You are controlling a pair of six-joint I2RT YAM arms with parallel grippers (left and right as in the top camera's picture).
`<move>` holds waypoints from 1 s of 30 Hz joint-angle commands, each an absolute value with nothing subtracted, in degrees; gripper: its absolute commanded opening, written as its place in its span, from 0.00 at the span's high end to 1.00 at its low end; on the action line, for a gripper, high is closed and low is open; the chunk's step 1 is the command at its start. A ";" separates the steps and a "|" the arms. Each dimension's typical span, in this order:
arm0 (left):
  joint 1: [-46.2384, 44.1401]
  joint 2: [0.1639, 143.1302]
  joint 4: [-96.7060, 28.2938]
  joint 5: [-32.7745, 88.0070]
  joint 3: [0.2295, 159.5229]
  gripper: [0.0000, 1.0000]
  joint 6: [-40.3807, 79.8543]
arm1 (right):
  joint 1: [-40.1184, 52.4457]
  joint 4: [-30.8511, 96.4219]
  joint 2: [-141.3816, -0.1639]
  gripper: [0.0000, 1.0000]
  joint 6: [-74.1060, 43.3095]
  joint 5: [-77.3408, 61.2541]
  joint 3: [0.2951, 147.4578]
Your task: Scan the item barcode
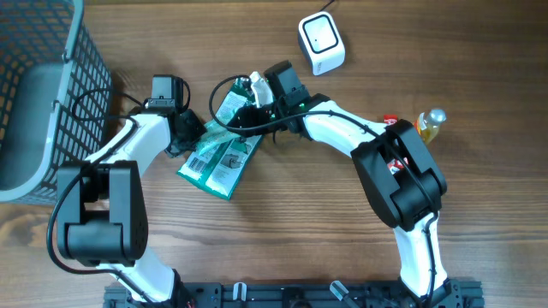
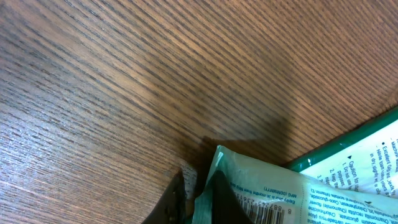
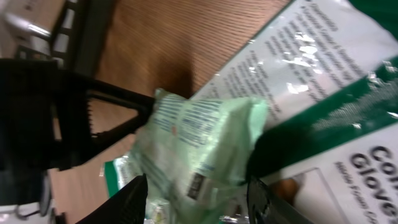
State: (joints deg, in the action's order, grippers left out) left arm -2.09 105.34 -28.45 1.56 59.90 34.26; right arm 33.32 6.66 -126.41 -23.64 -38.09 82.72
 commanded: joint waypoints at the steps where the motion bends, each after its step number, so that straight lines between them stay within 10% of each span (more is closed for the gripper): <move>1: -2.13 107.39 -28.88 1.80 59.07 0.93 34.74 | 33.56 5.37 -127.57 0.51 -27.20 -41.69 82.87; 11: -2.13 107.39 -28.88 1.78 59.07 0.93 34.74 | 34.85 5.67 -127.79 0.58 -27.09 -39.31 82.85; 15: -2.13 107.35 -28.40 1.80 59.09 0.94 34.37 | 34.85 6.76 -127.79 0.80 -27.03 -38.37 82.85; 26: 2.35 94.21 -29.52 1.80 68.12 0.92 30.15 | 34.85 7.29 -127.76 0.96 -26.89 -37.32 82.87; 30: 5.21 88.09 -27.09 1.78 68.38 0.68 27.14 | 34.79 8.51 -125.93 0.96 -24.97 -38.28 82.89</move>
